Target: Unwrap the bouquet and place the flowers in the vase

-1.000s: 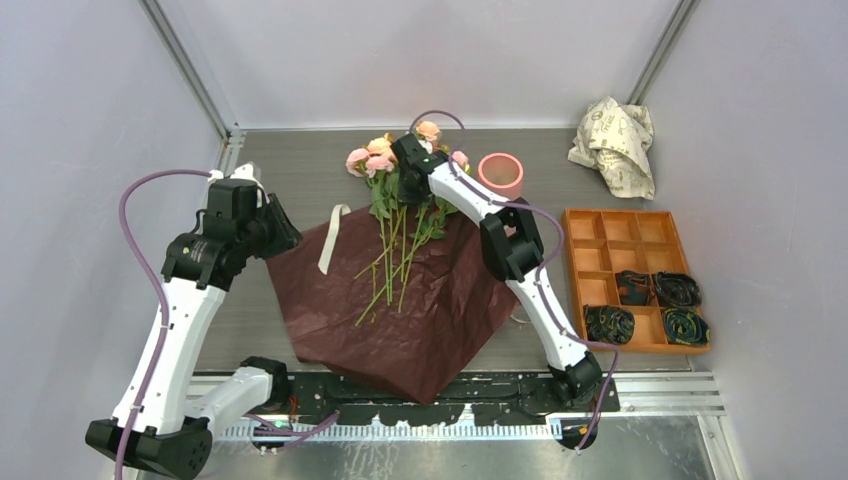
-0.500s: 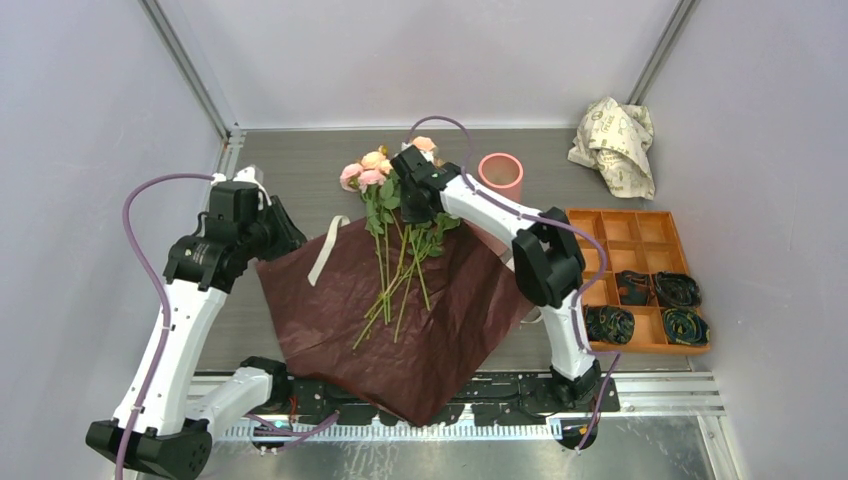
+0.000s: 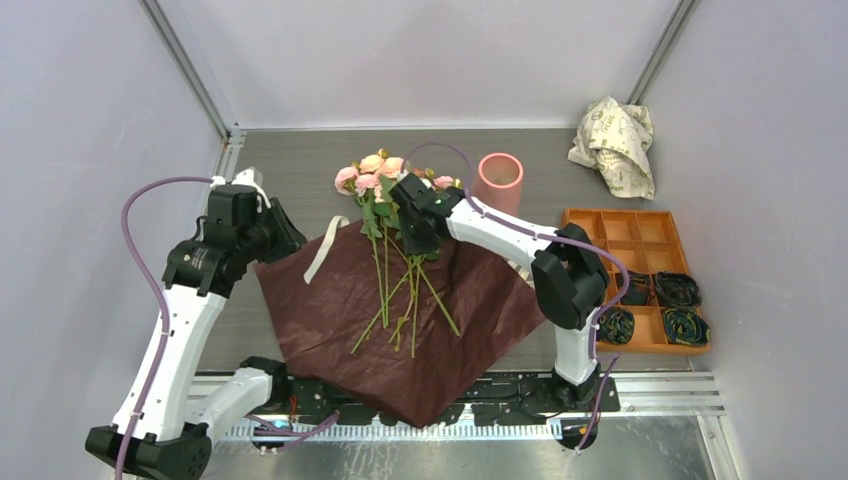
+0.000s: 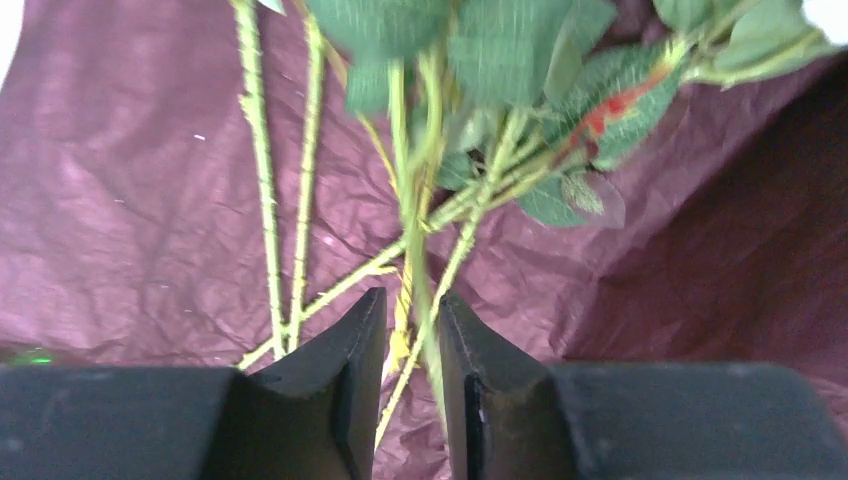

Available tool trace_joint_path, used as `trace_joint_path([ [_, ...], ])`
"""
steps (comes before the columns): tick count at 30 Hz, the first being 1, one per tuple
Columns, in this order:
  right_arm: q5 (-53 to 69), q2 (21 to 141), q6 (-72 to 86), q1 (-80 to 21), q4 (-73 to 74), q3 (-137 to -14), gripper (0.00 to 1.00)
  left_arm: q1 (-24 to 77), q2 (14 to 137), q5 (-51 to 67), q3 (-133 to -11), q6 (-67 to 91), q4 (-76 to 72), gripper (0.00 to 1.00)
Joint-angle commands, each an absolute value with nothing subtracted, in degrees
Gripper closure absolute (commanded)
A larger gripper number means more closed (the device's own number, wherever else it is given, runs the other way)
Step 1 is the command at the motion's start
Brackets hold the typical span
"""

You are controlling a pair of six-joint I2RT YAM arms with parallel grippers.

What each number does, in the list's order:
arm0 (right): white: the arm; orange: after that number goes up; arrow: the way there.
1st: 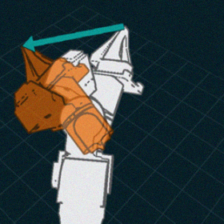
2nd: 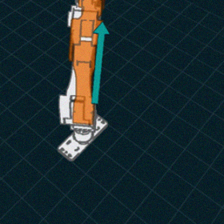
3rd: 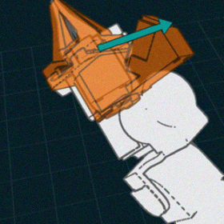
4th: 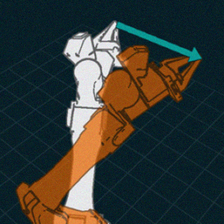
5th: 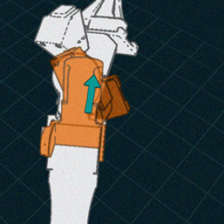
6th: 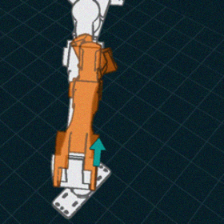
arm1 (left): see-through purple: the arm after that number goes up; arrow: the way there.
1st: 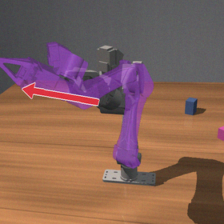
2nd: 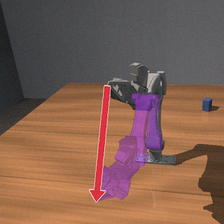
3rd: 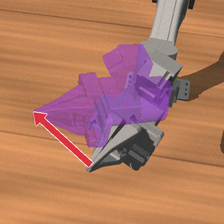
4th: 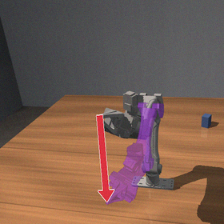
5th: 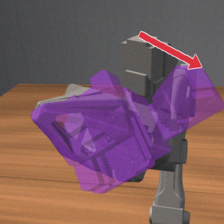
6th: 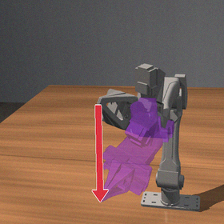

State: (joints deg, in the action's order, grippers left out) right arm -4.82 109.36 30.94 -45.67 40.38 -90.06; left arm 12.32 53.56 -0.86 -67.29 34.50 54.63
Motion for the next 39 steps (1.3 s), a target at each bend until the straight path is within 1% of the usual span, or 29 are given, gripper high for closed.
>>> trace_joint_path([
  [1, -6.2, 107.4, 31.6, -45.6, 39.7, -86.6, 0.61, 12.4, 52.6, -0.3, -66.6, 34.7, 52.3, 0.71],
  [5, -8.3, 107.6, 30.7, -45.6, 40.2, -86.2, 0.59, 12.4, 53.0, -0.3, -66.3, 34.8, 51.9, 0.71],
  [9, -8.9, 108.7, 29.5, -45.5, 40.3, -88.8, 0.59, 12.4, 53.5, 1.8, -66.2, 35.1, 51.4, 0.71],
  [12, -9.5, 111.4, 28.0, -45.6, 40.8, -92.7, 0.59, 12.4, 53.7, 2.0, -66.0, 35.4, 51.1, 0.71],
  [22, -11.8, 125.6, 24.7, -45.5, 45.4, -110.0, 0.62, 12.4, 53.4, 1.3, -66.2, 35.1, 51.9, 0.71],
  [29, -14.6, 130.4, 23.8, -44.1, 46.6, -115.8, 0.64, 12.4, 53.2, 0.8, -66.3, 35.0, 52.2, 0.71],
  [31, -14.2, 131.7, 23.8, -43.6, 47.1, -117.4, 0.67, 12.4, 53.5, 1.0, -66.4, 35.1, 52.1, 0.71],
  [34, -13.6, 133.7, 23.7, -43.4, 47.9, -119.7, 0.77, 12.4, 53.4, 0.9, -66.6, 34.9, 52.4, 0.71],
  [37, -13.3, 134.3, 24.1, -43.5, 49.0, -121.3, 0.90, 12.4, 52.9, 0.4, -66.5, 34.7, 52.8, 0.71],
  [39, -13.4, 133.4, 24.4, -43.5, 48.9, -121.5, 0.95, 12.4, 52.8, 0.4, -66.4, 34.6, 52.8, 0.71],
])
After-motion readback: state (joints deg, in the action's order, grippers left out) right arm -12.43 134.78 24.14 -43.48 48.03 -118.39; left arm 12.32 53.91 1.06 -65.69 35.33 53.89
